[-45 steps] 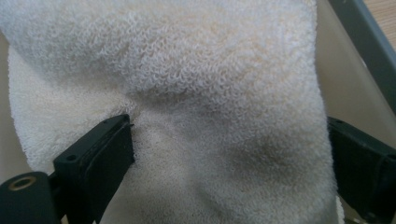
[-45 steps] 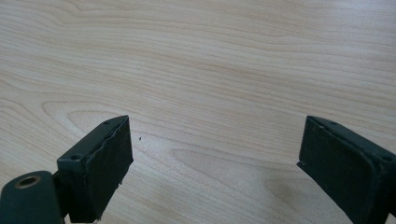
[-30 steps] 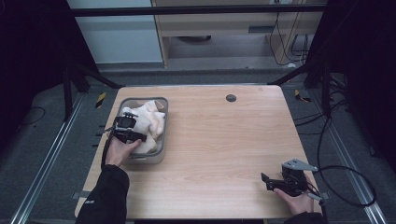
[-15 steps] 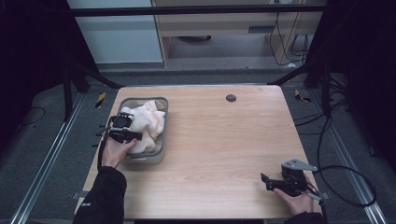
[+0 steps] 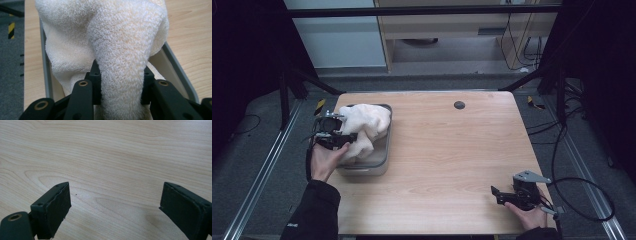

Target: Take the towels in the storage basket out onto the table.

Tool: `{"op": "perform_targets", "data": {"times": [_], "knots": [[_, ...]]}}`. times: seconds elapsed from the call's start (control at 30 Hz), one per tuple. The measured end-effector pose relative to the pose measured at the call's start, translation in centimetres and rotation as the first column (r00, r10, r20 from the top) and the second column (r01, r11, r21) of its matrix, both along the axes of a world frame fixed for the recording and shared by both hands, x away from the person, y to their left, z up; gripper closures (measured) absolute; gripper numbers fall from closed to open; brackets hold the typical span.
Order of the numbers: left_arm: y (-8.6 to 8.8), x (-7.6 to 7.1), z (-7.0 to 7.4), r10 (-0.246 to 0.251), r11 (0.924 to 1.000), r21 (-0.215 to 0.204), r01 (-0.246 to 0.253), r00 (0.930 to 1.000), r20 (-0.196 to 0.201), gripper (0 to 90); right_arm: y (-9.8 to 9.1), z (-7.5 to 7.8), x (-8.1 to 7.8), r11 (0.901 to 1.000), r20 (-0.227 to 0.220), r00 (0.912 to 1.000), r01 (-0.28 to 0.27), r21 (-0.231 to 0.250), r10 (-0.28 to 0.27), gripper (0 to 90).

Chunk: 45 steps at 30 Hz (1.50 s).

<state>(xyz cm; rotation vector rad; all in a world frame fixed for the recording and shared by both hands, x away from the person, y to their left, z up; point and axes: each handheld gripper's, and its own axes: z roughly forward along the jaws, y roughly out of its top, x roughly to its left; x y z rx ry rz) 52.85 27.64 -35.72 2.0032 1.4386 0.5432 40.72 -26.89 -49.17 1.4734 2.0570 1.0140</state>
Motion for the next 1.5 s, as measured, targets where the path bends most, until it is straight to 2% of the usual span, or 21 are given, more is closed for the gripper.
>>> {"op": "perform_targets", "data": {"times": [0.4, 0.63, 1.1, 1.5], "knots": [[0.2, -1.1, 2.7, -0.014, 0.9998, -0.013, 0.015, 0.9982, 0.059, 65.2, 0.0, 0.0, 0.0, 1.0, -0.001, 1.0, -0.001, 0.001, 0.001, 9.4], [0.0, -1.7, 4.6, -0.026, 0.9995, -0.017, 0.028, 0.9948, 0.099, 65.2, 0.0, 0.0, 0.0, 1.0, 0.0, 1.0, -0.003, -0.003, 0.003, 9.3], [-0.3, -2.4, 7.0, -0.051, 0.9986, -0.007, 0.053, 0.9905, 0.128, 65.3, 0.1, -0.1, 0.0, 1.0, -0.001, 1.0, -0.005, -0.005, 0.005, 9.1], [0.0, -3.1, 9.0, -0.052, 0.9983, -0.017, 0.056, 0.9856, 0.161, 65.3, 0.1, 0.0, 0.0, 1.0, -0.002, 1.0, -0.005, -0.002, 0.005, 9.0]]}}
